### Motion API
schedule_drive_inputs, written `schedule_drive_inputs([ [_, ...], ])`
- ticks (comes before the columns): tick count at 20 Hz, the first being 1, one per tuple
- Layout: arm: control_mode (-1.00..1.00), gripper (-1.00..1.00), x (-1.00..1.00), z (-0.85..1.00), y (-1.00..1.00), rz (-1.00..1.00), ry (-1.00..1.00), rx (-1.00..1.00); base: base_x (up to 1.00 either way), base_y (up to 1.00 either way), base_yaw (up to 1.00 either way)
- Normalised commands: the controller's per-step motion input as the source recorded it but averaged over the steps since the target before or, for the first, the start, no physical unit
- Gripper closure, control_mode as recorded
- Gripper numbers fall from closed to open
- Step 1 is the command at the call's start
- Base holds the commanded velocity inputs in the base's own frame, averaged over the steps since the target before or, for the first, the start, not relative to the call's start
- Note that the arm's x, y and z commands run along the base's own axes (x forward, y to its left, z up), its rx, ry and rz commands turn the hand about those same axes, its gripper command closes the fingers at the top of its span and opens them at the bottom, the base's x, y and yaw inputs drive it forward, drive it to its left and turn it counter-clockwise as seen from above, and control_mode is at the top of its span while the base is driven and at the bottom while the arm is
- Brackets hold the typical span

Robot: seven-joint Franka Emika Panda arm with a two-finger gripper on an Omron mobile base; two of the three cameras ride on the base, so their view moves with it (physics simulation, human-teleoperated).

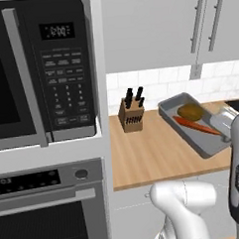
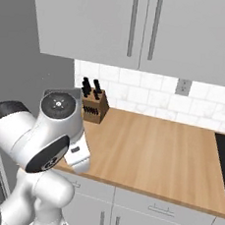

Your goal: Take the meat container that has the fish and place it on the second highest rack of the freezer. Then take the vegetable container that has the carrot and avocado and place it on the highest rack of the freezer.

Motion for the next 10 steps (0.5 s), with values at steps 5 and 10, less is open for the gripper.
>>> schedule_drive_inputs([
  [5, -1.00, 1.00, -0.58, 0.79, 0.00, 0.01, 0.14, 0.02, 0.00, 0.00, 0.00],
  [10, -1.00, 1.00, -0.10, 0.15, 0.00, 0.00, 0.29, 0.01, 0.00, 0.00, 0.00],
])
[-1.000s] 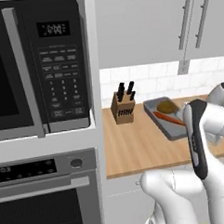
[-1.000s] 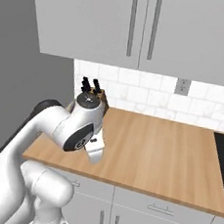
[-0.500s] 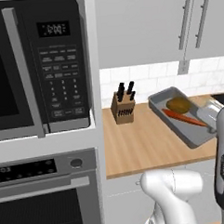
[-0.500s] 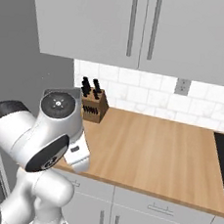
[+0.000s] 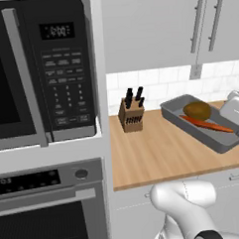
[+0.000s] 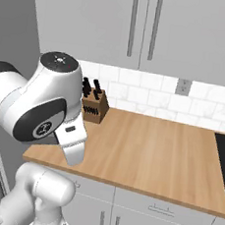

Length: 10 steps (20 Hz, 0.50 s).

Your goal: Take the meat container that has the fish and place it on the second highest rack of the freezer. Then take the vegetable container that has the carrot and avocado and place it on the highest rack of the freezer.

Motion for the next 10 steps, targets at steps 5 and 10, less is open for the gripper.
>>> schedule_drive_inputs([
  [5, 1.00, 1.00, -0.08, -0.10, 0.00, 0.00, 0.09, 0.00, -0.25, 0.00, 0.00],
  [10, 1.00, 1.00, 0.00, 0.00, 0.00, 0.00, 0.00, 0.00, -1.00, 0.07, 0.00],
])
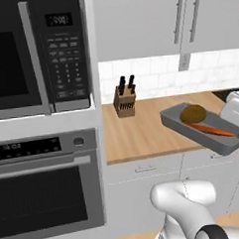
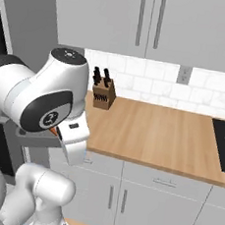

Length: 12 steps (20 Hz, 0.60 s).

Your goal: Take the meat container that has the fish and place it on the second highest rack of the freezer. Then take the vegetable container that has the carrot and avocado and place it on the highest rack of the freezer.

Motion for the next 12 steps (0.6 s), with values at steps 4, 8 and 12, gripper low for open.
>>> schedule_drive_inputs([
  [4, 1.00, 1.00, 0.00, 0.00, 0.00, 0.00, 0.00, 0.00, -0.91, 0.74, 0.00],
  [8, 1.00, 1.00, 0.00, 0.00, 0.00, 0.00, 0.00, 0.00, -0.47, 1.00, -0.02],
  [12, 1.00, 1.00, 0.00, 0.00, 0.00, 0.00, 0.00, 0.00, -0.29, 1.00, -0.06],
])
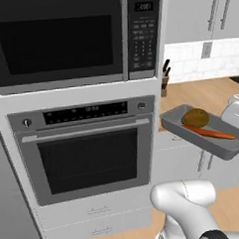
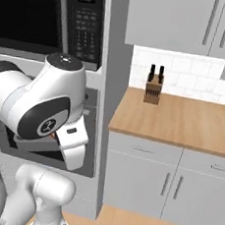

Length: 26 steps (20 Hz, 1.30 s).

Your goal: Take the meat container that has the fish and place it on the second highest rack of the freezer. Then take the vegetable container that has the carrot and avocado and place it on the highest rack of the freezer.

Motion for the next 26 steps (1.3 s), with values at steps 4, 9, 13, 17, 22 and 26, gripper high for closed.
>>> schedule_drive_inputs([
  [4, 1.00, 1.00, 0.00, 0.00, 0.00, 0.00, 0.00, 0.00, -0.28, 1.00, -0.08],
  [9, 1.00, 1.00, 0.00, 0.00, 0.00, 0.00, 0.00, 0.00, -0.29, 1.00, -0.06],
  [13, 1.00, 1.00, 0.00, 0.00, 0.00, 0.00, 0.00, 0.00, -0.28, 1.00, 0.00],
  [17, 1.00, 1.00, 0.00, 0.00, 0.00, 0.00, 0.00, 0.00, -0.20, 1.00, 0.00],
  [22, 1.00, 1.00, 0.00, 0.00, 0.00, 0.00, 0.00, 0.00, -0.06, 1.00, 0.00],
  [26, 1.00, 1.00, 0.00, 0.00, 0.00, 0.00, 0.00, 0.00, 0.00, 1.00, 0.00],
])
